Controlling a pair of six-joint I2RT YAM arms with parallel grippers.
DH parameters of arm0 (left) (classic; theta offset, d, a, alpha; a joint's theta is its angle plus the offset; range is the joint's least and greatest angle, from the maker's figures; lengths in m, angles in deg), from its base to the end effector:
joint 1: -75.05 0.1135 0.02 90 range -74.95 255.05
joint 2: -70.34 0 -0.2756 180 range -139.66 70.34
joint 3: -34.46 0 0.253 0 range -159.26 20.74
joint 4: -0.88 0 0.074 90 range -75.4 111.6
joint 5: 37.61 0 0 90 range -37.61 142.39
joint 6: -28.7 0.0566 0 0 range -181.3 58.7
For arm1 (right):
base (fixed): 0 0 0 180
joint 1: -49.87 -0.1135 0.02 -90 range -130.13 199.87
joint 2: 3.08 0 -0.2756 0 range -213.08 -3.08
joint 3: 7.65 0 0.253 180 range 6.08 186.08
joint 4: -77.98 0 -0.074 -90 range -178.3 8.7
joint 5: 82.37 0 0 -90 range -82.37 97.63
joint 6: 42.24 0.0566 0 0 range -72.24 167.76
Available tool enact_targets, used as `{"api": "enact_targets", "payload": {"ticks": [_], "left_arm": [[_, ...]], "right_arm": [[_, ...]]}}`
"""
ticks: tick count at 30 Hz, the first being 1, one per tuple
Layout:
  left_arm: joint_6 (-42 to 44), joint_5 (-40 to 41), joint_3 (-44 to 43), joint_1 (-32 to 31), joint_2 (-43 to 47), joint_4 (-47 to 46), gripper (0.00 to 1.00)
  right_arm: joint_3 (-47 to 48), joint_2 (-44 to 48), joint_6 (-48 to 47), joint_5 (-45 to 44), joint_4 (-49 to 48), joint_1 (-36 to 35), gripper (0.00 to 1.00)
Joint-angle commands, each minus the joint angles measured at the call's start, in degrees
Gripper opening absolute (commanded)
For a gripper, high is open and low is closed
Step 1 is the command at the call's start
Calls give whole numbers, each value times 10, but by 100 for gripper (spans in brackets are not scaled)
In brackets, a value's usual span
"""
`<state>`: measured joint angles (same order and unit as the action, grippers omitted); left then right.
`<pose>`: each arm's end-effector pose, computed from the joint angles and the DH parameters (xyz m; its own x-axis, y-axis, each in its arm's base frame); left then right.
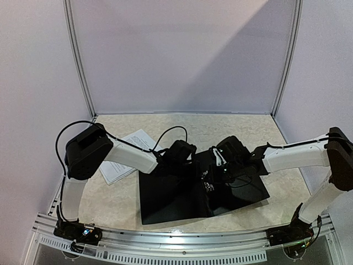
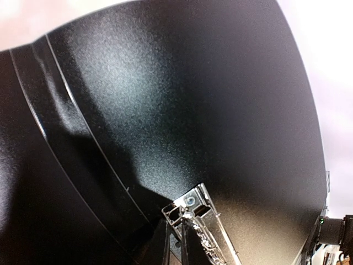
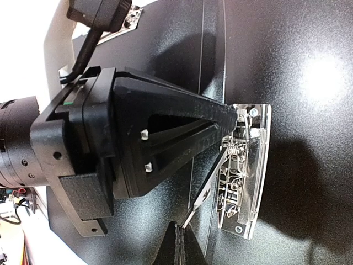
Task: Put the files into the folder
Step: Open the folder at the center of the board.
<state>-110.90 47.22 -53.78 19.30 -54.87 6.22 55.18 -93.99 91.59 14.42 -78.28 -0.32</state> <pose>0.2645 -0.3975 0.0988 -0.9010 -0.0243 -0.4331 0.2694 0.7513 -0.6025 0.2049 0.2563 0.1676 -0.9237 -0.0342 -0.3816 -0.2355 0.8363 0.4951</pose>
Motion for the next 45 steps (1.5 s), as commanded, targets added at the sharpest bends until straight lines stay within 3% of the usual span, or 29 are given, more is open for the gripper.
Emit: {"api": "enact_targets", "payload": {"ticks": [1,4,6,9,14,20,24,31,45], "left_arm": [[45,4,31,7,-3,83,5],[57,-17,24,8,30,62,15],[72,-30,5,8,58,72,22],[109,20,-27,7,109,128,33],[186,66,-54,7,146,181,38],[317,29,36,-9,203,126,42],[406,49,55,-39,211,157,44],[471,69,2,-87,148,229,45],[477,116,-70,-76,77,267,40]], "right_arm": [[-12,9,-2,18,-27,12,4],[-13,27,-1,34,-58,12,27],[-10,53,-4,33,-58,13,35],[-11,96,-8,37,-42,26,39],[-17,170,-62,-45,48,43,48],[-53,230,-125,-153,109,67,55],[-70,255,-137,-215,141,74,65],[-137,267,-135,-166,118,121,67],[-241,238,-123,-128,38,130,64]]}}
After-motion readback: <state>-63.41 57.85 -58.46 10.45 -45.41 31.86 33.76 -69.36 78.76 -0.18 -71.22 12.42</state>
